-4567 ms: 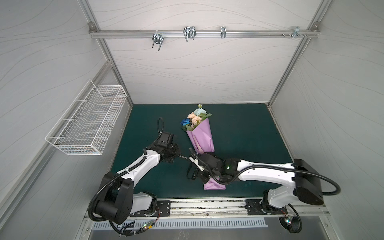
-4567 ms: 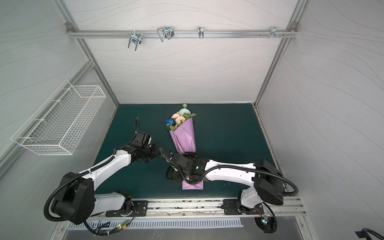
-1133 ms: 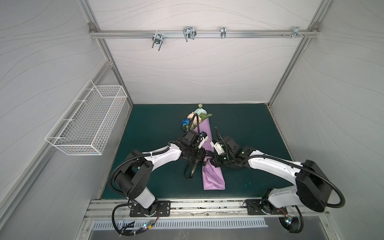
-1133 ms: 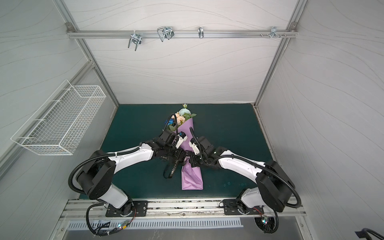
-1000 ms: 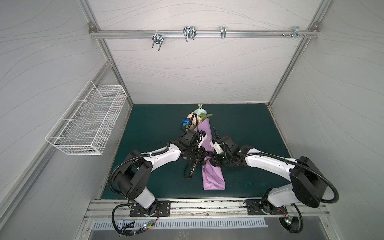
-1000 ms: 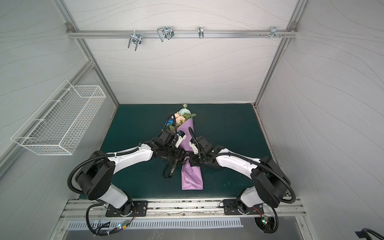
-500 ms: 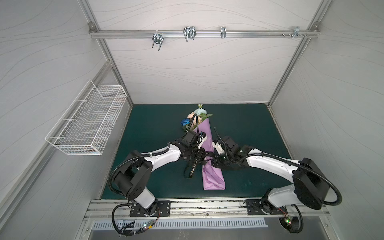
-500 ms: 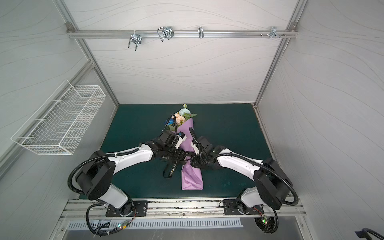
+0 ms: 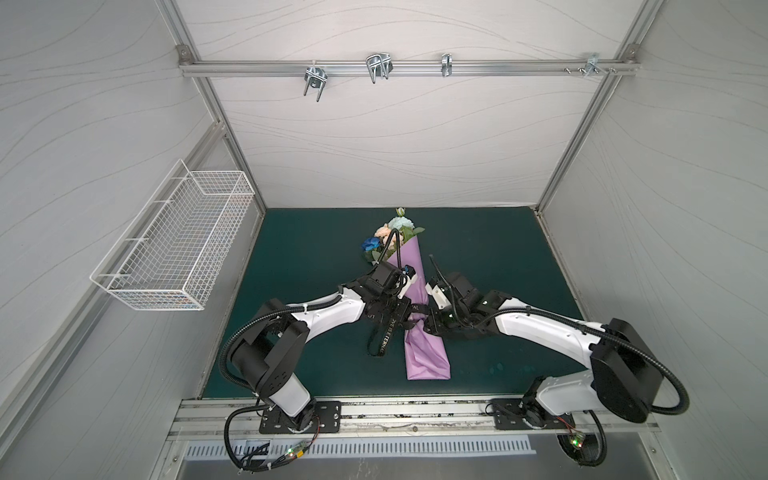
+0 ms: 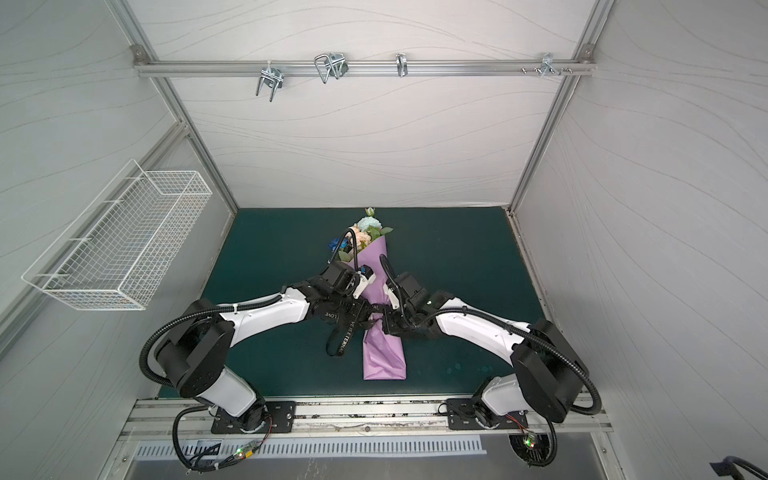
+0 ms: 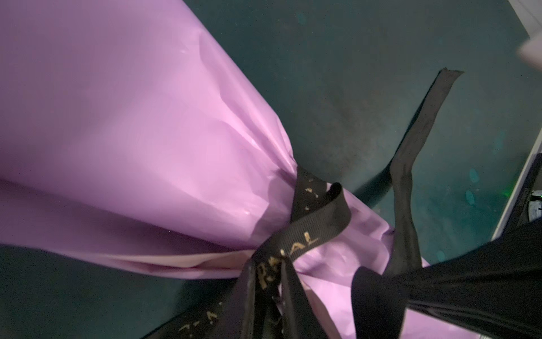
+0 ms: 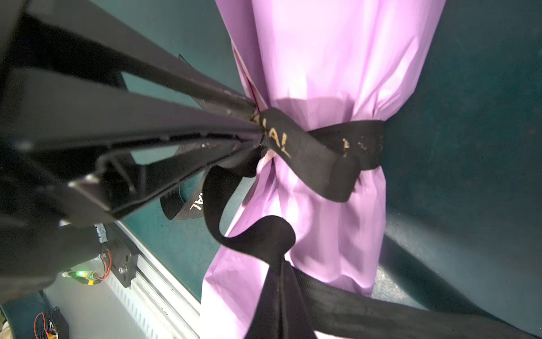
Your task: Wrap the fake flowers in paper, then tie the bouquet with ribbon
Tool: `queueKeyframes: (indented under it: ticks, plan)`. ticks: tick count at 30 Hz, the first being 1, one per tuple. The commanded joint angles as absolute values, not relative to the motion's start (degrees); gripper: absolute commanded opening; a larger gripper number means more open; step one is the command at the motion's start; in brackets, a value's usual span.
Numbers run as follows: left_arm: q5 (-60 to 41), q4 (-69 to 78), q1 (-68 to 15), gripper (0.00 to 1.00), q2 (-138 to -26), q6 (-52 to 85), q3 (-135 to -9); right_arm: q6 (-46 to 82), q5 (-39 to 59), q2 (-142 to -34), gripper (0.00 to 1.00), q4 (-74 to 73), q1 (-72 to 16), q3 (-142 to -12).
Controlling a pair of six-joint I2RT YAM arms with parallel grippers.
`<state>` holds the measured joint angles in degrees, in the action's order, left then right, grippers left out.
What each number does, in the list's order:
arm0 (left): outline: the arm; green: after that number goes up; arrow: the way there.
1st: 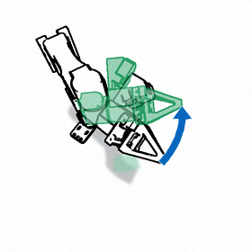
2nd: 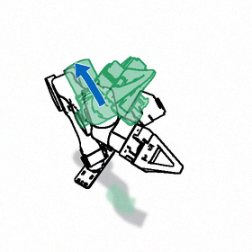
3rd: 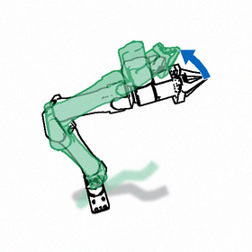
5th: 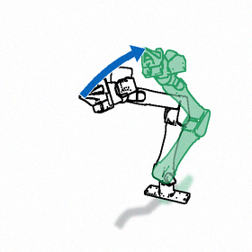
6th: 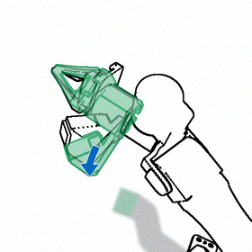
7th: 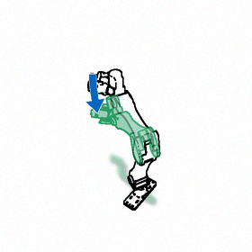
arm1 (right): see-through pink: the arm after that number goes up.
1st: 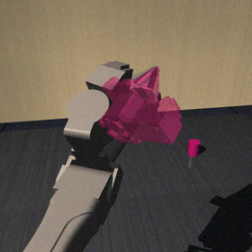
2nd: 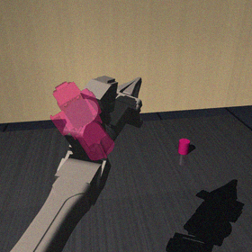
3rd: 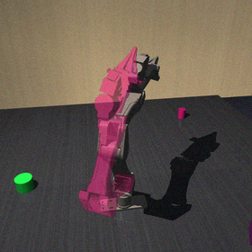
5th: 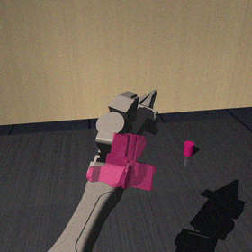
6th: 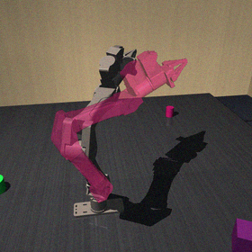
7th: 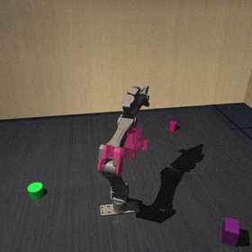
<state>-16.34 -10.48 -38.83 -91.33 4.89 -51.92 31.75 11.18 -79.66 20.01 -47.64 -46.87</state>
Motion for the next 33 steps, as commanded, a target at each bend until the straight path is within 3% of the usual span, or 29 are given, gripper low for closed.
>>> queueKeyframes:
  ticks: [1, 5, 11, 33]
  plan:
    - [-17.3, -10.7, -39.8, 0.21, -91.7, 3.6, -53.5, 32.7, 10.8, -79.9, 0.00, 21.3, -47.9, -48.4]
    - [-13.8, -11.4, -40.2, 0.22, -91.9, 3.8, -53.4, 33.0, 11.6, -80.5, 0.00, 20.7, -47.9, -48.6]
    - [-12.5, -10.3, -40.1, 0.00, -91.5, 5.5, -53.8, 33.2, 11.3, -81.1, 0.00, 21.2, -48.0, -48.6]
    - [-13.5, -9.2, -42.8, 0.00, -87.6, 11.5, -53.7, 35.9, 9.3, -90.1, 0.00, 22.2, -45.9, -54.8]
